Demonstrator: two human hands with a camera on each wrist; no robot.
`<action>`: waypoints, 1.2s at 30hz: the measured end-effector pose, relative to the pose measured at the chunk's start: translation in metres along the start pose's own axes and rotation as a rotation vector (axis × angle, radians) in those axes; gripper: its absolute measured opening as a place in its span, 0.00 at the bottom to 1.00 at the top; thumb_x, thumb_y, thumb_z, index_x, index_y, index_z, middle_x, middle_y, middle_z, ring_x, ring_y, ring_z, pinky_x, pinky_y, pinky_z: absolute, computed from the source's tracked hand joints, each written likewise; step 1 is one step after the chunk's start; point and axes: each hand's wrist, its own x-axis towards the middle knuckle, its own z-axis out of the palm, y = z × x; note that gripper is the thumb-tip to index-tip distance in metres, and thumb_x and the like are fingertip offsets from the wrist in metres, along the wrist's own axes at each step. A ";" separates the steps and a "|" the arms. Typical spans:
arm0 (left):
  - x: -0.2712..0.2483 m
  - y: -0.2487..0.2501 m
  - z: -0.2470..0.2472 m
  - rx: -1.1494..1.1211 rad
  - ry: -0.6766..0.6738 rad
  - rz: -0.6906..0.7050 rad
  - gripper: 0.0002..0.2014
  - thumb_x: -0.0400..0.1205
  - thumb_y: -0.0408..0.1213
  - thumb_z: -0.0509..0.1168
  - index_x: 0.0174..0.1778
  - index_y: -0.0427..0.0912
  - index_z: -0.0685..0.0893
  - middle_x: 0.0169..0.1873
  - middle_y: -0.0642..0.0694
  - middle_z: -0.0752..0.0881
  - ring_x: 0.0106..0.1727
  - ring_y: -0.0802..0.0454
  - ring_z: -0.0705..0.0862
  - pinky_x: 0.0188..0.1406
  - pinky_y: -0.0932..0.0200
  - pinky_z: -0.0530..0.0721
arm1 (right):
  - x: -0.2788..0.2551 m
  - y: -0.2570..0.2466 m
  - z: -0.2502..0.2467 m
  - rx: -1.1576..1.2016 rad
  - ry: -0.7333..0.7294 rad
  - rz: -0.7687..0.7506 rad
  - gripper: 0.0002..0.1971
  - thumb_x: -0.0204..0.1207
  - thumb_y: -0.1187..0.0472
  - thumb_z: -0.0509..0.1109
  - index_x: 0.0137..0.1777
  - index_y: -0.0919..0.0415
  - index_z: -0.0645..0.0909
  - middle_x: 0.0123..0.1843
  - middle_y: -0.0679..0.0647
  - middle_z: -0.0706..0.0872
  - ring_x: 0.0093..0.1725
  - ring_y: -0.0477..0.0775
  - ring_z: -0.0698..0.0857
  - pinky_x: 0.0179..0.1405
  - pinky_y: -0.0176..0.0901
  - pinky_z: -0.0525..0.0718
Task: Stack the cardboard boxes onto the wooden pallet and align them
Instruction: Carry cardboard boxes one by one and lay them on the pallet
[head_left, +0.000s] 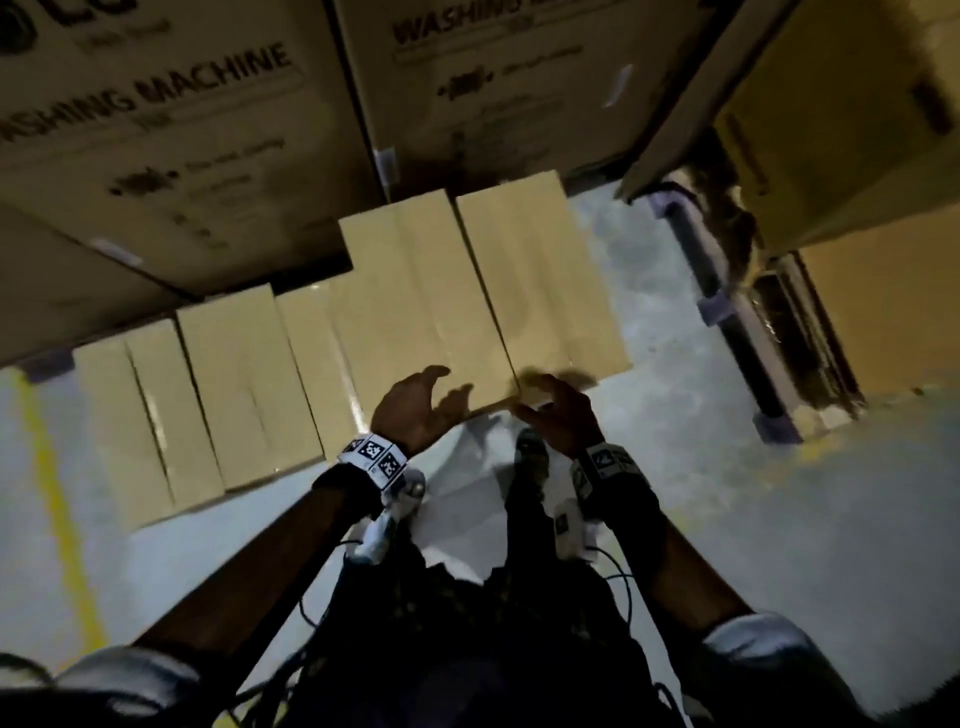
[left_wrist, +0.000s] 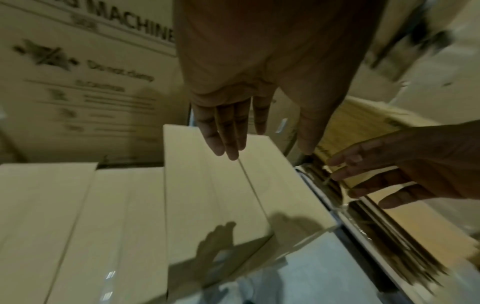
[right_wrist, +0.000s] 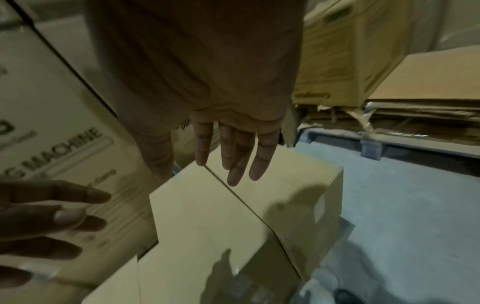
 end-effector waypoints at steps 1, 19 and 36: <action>0.005 -0.001 0.011 -0.017 0.003 -0.067 0.34 0.83 0.55 0.73 0.83 0.45 0.74 0.71 0.39 0.85 0.68 0.38 0.86 0.59 0.53 0.82 | 0.017 0.008 -0.002 -0.023 -0.070 0.002 0.29 0.79 0.47 0.80 0.77 0.54 0.79 0.73 0.57 0.85 0.66 0.60 0.86 0.67 0.54 0.84; 0.146 -0.140 0.186 0.058 0.207 -0.513 0.58 0.63 0.86 0.64 0.84 0.53 0.66 0.85 0.44 0.66 0.80 0.33 0.69 0.67 0.32 0.81 | 0.216 0.121 0.113 -0.261 -0.102 -0.169 0.32 0.80 0.50 0.73 0.83 0.52 0.71 0.81 0.58 0.75 0.78 0.64 0.76 0.74 0.65 0.78; 0.133 -0.198 0.191 -0.051 0.239 -0.391 0.55 0.65 0.87 0.62 0.87 0.77 0.48 0.79 0.42 0.75 0.80 0.35 0.72 0.68 0.27 0.81 | 0.213 0.112 0.133 -0.288 0.247 -0.341 0.38 0.74 0.40 0.81 0.81 0.56 0.78 0.78 0.63 0.79 0.78 0.65 0.75 0.70 0.37 0.59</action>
